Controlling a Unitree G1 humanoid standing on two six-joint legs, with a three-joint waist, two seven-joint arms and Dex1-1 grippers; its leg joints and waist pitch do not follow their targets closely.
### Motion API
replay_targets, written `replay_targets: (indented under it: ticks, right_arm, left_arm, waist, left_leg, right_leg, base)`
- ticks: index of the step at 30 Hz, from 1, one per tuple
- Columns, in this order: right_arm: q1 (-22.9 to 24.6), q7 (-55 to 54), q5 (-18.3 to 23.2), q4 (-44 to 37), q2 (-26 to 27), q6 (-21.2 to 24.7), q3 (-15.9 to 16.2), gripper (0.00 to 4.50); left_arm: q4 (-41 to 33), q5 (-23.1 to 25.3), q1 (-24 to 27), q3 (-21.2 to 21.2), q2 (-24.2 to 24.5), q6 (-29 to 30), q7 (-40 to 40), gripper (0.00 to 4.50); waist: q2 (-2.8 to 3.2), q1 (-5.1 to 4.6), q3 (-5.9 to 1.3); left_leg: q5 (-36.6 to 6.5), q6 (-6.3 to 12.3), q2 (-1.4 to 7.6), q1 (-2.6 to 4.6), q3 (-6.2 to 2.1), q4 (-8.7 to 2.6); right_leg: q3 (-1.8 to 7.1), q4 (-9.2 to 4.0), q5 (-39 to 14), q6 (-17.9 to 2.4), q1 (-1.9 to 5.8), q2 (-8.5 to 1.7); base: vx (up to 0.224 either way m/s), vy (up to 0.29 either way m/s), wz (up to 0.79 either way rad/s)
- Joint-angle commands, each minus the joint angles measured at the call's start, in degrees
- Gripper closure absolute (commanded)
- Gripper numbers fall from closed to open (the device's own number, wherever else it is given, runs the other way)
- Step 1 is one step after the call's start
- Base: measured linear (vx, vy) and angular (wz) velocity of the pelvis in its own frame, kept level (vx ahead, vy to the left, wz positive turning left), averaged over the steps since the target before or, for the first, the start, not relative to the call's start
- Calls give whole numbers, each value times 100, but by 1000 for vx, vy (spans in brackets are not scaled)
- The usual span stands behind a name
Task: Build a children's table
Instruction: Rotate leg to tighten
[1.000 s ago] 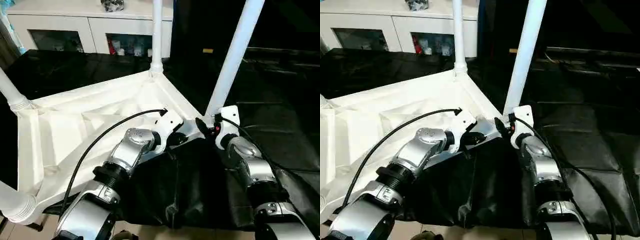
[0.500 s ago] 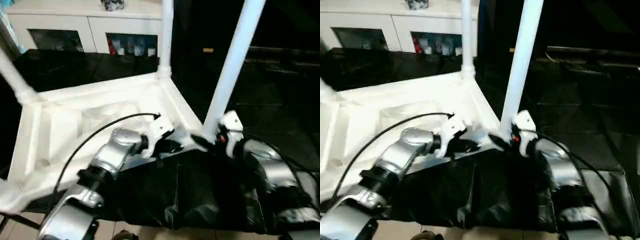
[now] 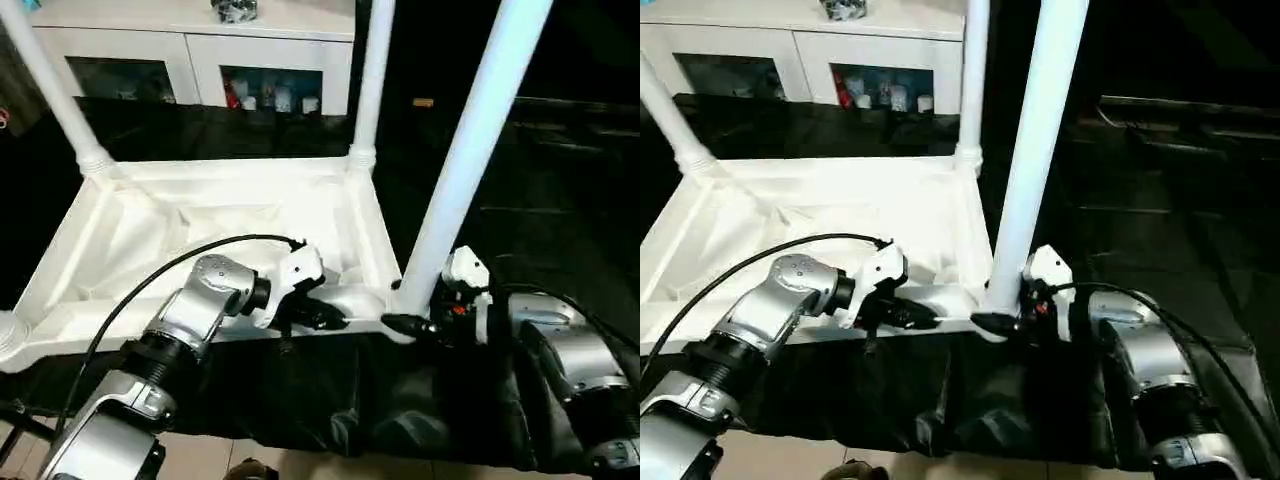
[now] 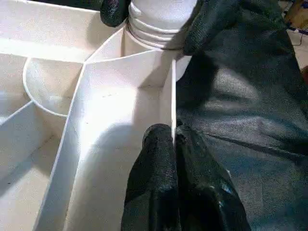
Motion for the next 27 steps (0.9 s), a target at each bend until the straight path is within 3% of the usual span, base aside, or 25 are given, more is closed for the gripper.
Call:
replay_targets:
  ticks: [1,10,11,14,15,17,22,27]
  right_arm:
    - [31,239,10,-248,58,81,247,153]
    - [141,57,24,-361,184,121,273,182]
    - [48,-686,-94,-65,506,10,67,182]
    - [-80,-1437,-250,269,784,-111,-104,183]
    - [-124,-1690,-320,379,866,-171,-148,183]
    - [-246,-2320,-385,644,1111,-129,-290,183]
    - [-499,-3754,-327,994,1847,68,-718,184]
    - [-622,-4187,-413,1163,2093,-2,-782,184]
  left_arm:
    - [-85,-25,-86,-150,-85,-54,-45,450]
    - [-60,29,-86,-90,-178,-37,173,450]
    - [13,89,-126,-7,-375,54,609,450]
    - [113,149,-188,58,-573,123,1012,450]
    - [156,171,-214,78,-645,141,1149,450]
    - [331,223,-324,150,-902,203,1594,450]
    - [730,391,-594,312,-1634,333,2830,450]
    - [881,507,-664,320,-1863,280,3223,450]
  waist:
    - [-31,-8,-358]
    - [-38,2,-357]
    - [-45,-7,-356]
    - [-53,-49,-341]
    - [-47,-92,-329]
    - [-50,-129,-321]
    - [-51,-161,-345]
    - [-41,-142,-371]
  left_leg:
    - [-1379,232,374,154,-186,-427]
    - [-1384,220,374,157,-186,-425]
    - [-1389,207,378,158,-187,-429]
    - [-1579,69,363,166,-207,-451]
    - [-1759,-57,350,180,-220,-463]
    - [-1843,-95,346,185,-229,-476]
    - [-1712,-82,326,178,-216,-459]
    - [-1339,116,318,143,-199,-431]
  right_leg:
    - [213,-426,-1003,-1467,216,-367]
    - [215,-428,-1043,-1450,216,-371]
    - [218,-429,-1059,-1441,204,-372]
    - [217,-477,-1458,-1359,201,-397]
    - [212,-510,-1814,-1267,178,-395]
    - [218,-537,-1949,-1178,174,-389]
    - [226,-532,-1703,-1149,174,-369]
    - [219,-473,-951,-1253,213,-356]
  base:
    - [0,0,0]
    - [0,0,0]
    - [0,0,0]
    - [0,0,0]
    - [0,0,0]
    - [0,0,0]
    - [0,0,0]
    - [0,0,0]
